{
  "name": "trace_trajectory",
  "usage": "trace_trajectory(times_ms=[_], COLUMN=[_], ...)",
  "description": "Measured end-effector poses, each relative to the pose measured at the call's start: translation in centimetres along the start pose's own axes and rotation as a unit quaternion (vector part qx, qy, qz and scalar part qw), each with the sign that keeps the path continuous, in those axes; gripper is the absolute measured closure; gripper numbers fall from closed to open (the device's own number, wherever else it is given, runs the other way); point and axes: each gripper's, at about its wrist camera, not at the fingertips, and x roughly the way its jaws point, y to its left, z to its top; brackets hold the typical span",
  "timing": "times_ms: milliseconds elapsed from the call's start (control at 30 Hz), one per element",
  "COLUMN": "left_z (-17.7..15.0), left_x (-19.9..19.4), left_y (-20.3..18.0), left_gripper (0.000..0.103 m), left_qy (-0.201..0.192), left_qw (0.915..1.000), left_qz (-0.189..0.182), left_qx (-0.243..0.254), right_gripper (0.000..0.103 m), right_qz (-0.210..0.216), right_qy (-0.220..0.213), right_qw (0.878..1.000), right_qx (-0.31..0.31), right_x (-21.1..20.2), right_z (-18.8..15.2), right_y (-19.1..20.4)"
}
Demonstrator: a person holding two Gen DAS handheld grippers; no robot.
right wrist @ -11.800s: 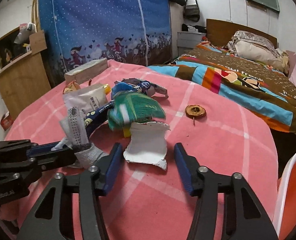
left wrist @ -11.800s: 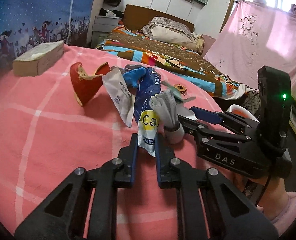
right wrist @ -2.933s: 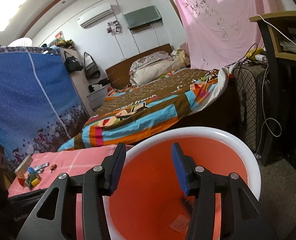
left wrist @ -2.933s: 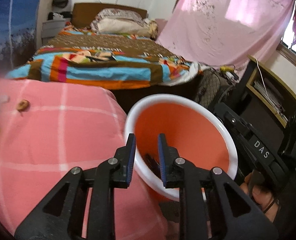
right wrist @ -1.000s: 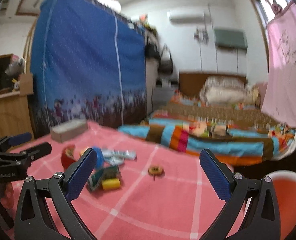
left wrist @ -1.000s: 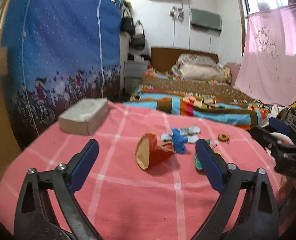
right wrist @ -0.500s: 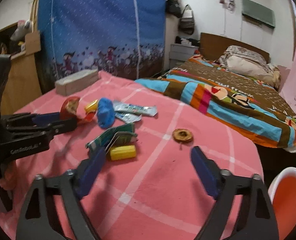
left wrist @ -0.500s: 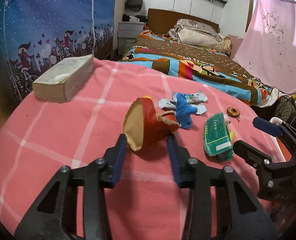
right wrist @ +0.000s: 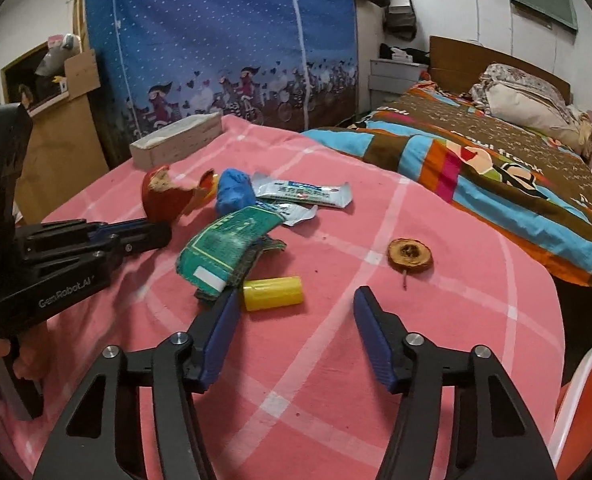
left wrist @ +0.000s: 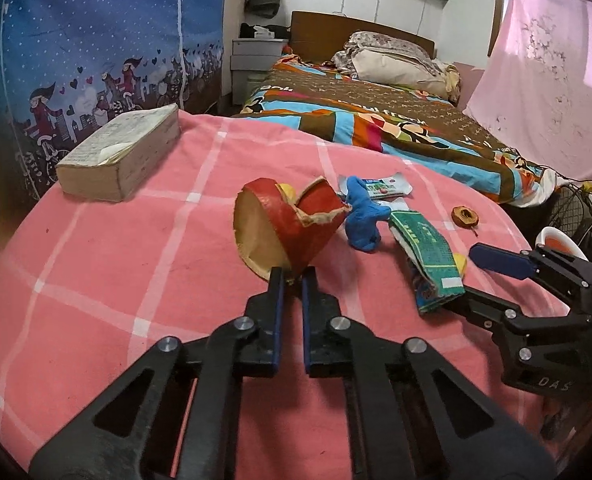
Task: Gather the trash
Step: 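Grasp the red fruit peel with the left gripper while the right gripper grasps the yellow cylinder, then carry the red peel and yellow cylinder in both grippers over the orange bucket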
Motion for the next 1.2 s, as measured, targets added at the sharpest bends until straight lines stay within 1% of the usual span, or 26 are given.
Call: trace_trajectory(times_ms=[100, 200, 300, 467, 633, 733, 767, 933, 1033, 1067, 1100, 1200], left_z=[0.0, 0.0, 0.0, -0.1, -0.5, -0.8, -0.9, -1.3, -1.0, -1.0, -0.8, -0.5], left_x=[-0.1, -0.2, -0.6, -2.2, -3.8, -4.7, -5.0, -7.1, -8.1, -8.3, -8.6, -9.1], left_y=[-0.1, -0.1, -0.2, -0.7, -1.7, -2.5, -2.9, -4.5, -5.8, -6.1, -6.6, -8.0], left_gripper=[0.096, 0.096, 0.097, 0.097, 0.097, 0.097, 0.097, 0.097, 0.097, 0.097, 0.097, 0.097], left_qy=[-0.003, -0.008, -0.019, -0.057, -0.094, -0.112, -0.120, -0.172, -0.196, -0.202, -0.208, -0.222], left_qw=[1.0000, 1.0000, 0.9998, 0.9982, 0.9949, 0.9924, 0.9911, 0.9824, 0.9777, 0.9765, 0.9751, 0.9710], left_qz=[0.001, -0.001, -0.001, 0.007, 0.016, 0.019, 0.021, 0.020, 0.010, 0.007, 0.002, -0.006], left_qx=[0.001, 0.002, 0.004, 0.015, 0.035, 0.047, 0.053, 0.070, 0.074, 0.075, 0.078, 0.089], right_gripper=[0.056, 0.068, 0.076, 0.076, 0.076, 0.076, 0.076, 0.076, 0.076, 0.076, 0.076, 0.076], right_qz=[0.012, 0.018, 0.022, 0.022, 0.014, 0.007, 0.002, -0.004, -0.008, -0.009, -0.016, -0.041], right_qy=[0.006, 0.007, 0.006, -0.009, -0.042, -0.073, -0.091, -0.161, -0.216, -0.226, -0.245, -0.282], right_qw=[1.000, 1.000, 1.000, 1.000, 0.999, 0.997, 0.996, 0.987, 0.976, 0.974, 0.969, 0.958], right_qx=[0.000, -0.004, -0.010, -0.008, -0.006, -0.006, -0.006, 0.008, 0.027, 0.030, 0.033, 0.030], right_x=[0.3, 0.3, 0.2, -0.3, -1.6, -2.7, -3.3, -5.8, -7.8, -8.3, -9.0, -10.8], right_z=[0.1, 0.1, 0.1, -0.1, -0.3, -0.4, -0.5, -1.0, -1.6, -1.7, -1.8, -1.9], right_y=[0.0, 0.1, 0.5, 0.5, 0.4, 0.5, 0.4, -0.1, -1.0, -1.2, -1.5, -2.0])
